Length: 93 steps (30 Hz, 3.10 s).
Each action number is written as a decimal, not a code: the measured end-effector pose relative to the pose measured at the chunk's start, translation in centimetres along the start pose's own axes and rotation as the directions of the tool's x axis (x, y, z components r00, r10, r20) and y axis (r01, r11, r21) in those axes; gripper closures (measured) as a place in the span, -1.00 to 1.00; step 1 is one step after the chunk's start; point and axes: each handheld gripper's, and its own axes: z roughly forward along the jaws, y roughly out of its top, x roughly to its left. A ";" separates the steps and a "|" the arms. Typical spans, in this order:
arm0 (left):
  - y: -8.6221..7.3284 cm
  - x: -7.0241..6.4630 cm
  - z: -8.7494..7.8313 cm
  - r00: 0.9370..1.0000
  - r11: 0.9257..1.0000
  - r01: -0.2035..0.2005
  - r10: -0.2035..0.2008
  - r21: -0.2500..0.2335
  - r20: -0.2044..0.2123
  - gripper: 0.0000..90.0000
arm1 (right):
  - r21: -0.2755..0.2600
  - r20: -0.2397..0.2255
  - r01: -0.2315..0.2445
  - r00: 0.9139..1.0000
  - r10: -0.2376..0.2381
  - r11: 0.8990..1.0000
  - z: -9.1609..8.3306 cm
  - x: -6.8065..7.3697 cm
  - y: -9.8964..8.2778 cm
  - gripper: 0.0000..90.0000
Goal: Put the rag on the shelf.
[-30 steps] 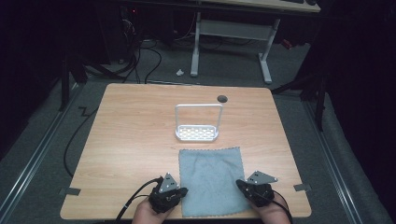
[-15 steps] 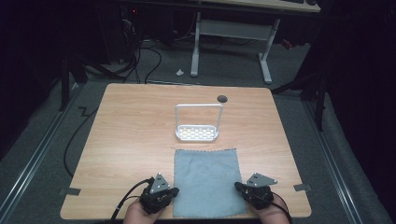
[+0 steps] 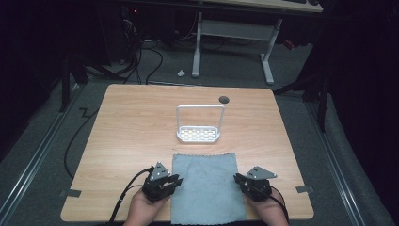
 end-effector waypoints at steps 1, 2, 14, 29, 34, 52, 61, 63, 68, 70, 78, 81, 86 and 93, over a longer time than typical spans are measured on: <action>-0.2 -0.1 0.2 1.000 1.000 -0.018 0.018 0.021 -0.006 0.68 | 0.009 -0.003 0.001 1.000 -0.001 1.000 0.1 -0.1 -0.1 0.86; -0.4 -0.2 0.1 0.999 0.999 -0.038 0.038 0.012 -0.014 0.71 | 0.018 -0.005 -0.001 1.000 0.001 1.000 0.2 -0.1 -0.2 0.86; -1.5 -0.5 -1.8 0.999 0.997 -0.043 0.043 0.064 0.006 0.80 | 0.021 -0.067 0.074 0.995 -0.073 0.997 -0.7 1.8 -0.8 0.91; -1.8 0.9 -3.5 0.999 1.000 -0.011 0.012 0.029 -0.034 0.60 | -0.015 -0.111 0.068 0.991 -0.069 0.998 -2.3 2.0 -1.3 0.92; -0.5 3.8 -2.2 0.989 0.992 0.117 -0.121 -0.048 -0.080 0.40 | -0.009 -0.098 0.065 0.993 -0.066 0.998 -2.1 1.3 -1.6 0.88; 0.3 3.6 0.3 0.986 0.999 0.040 -0.041 -0.015 -0.161 0.78 | -0.089 -0.034 -0.028 0.999 0.025 0.996 -2.0 1.3 0.4 0.47; 0.4 3.8 0.3 0.989 0.999 0.051 -0.053 -0.013 -0.136 0.92 | -0.014 0.037 -0.108 0.993 0.109 0.994 2.6 -0.1 3.2 0.36; 0.4 3.8 0.3 0.990 0.999 0.052 -0.053 -0.012 -0.133 0.94 | -0.004 0.031 -0.129 0.991 0.129 0.992 3.4 -0.4 3.0 0.35; 0.3 3.8 0.2 0.990 0.998 0.056 -0.057 -0.012 -0.128 0.95 | 0.001 0.027 -0.122 0.992 0.122 0.993 3.8 -0.5 2.7 0.40; 0.3 3.8 0.2 0.990 0.998 0.056 -0.057 -0.012 -0.128 0.95 | -0.004 0.028 -0.109 0.994 0.109 0.994 3.8 -0.5 2.6 0.41; 0.3 4.0 0.2 0.990 0.998 0.066 -0.067 -0.013 -0.120 0.96 | -0.005 0.009 -0.119 0.993 0.119 0.993 3.9 -0.9 2.6 0.66; 0.3 3.9 0.2 0.990 0.998 0.066 -0.067 -0.013 -0.121 0.96 | -0.004 0.012 -0.111 0.994 0.111 0.994 3.9 -0.8 2.7 0.78; 0.3 3.9 0.2 0.991 0.998 0.060 -0.061 -0.012 -0.121 0.97 | 0.003 0.008 -0.058 0.998 0.058 0.998 3.9 -0.1 2.7 0.98; 0.2 4.1 -0.5 0.990 0.994 0.089 -0.095 -0.061 -0.101 0.97 | -0.083 0.010 -0.062 0.998 0.063 0.995 2.7 0.0 2.9 0.99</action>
